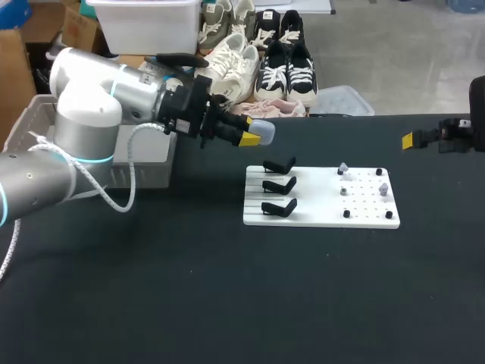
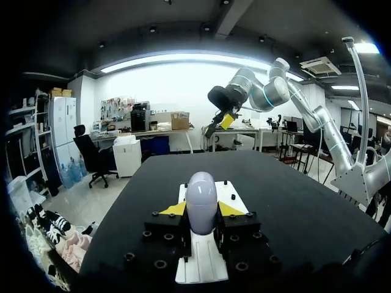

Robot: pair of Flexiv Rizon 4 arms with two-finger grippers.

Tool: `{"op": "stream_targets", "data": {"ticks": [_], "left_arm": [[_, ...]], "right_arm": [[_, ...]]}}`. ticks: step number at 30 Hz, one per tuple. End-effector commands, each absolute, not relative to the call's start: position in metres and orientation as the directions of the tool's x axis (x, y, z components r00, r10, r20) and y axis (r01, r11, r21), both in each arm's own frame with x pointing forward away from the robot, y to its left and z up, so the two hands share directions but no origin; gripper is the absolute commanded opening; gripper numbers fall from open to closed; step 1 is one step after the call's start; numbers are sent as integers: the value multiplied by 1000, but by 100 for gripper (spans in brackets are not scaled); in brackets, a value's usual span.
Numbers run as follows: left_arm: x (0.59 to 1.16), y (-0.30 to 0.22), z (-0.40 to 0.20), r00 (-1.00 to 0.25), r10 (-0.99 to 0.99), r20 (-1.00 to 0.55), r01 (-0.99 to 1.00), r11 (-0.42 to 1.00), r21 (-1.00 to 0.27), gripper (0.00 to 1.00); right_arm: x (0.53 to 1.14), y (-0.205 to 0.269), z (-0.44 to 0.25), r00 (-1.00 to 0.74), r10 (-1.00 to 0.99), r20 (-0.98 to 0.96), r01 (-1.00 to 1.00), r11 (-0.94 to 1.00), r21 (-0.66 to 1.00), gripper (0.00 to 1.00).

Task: Pick up each earbud case from the left stands, insert the matching earbuds, close the lid, and place the case in the box.

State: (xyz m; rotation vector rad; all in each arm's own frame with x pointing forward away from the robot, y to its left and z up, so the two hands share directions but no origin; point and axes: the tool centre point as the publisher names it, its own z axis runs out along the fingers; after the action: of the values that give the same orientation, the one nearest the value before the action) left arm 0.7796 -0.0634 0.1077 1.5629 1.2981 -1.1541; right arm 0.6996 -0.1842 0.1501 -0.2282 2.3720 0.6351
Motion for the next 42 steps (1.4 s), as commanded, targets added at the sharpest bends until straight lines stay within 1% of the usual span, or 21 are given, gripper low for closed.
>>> {"op": "stream_targets", "data": {"ticks": [1,2,4,14,20,24,42], "left_arm": [[708,-49,118,89,265,-960,996,6,94,0],[706,-49,119,87,265,-960,996,6,92,0],[700,-48,125,117,254,-960,991,35,130,0],[680,-44,145,127,238,-963,988,54,143,0],[660,-46,153,119,204,-972,992,21,126,0],[650,-49,156,96,185,-978,994,38,105,0],[650,-49,156,96,185,-978,994,38,105,0]], "right_arm": [[700,-186,150,-766,0,-643,-324,863,387,100],[700,-186,150,-766,0,-643,-324,863,387,100],[700,-186,150,-766,0,-643,-324,863,387,100],[700,-186,150,-766,0,-643,-324,863,387,100],[700,-186,150,-766,0,-643,-324,863,387,100],[700,-186,150,-766,0,-643,-324,863,387,100],[700,-186,150,-766,0,-643,-324,863,387,100]]}}
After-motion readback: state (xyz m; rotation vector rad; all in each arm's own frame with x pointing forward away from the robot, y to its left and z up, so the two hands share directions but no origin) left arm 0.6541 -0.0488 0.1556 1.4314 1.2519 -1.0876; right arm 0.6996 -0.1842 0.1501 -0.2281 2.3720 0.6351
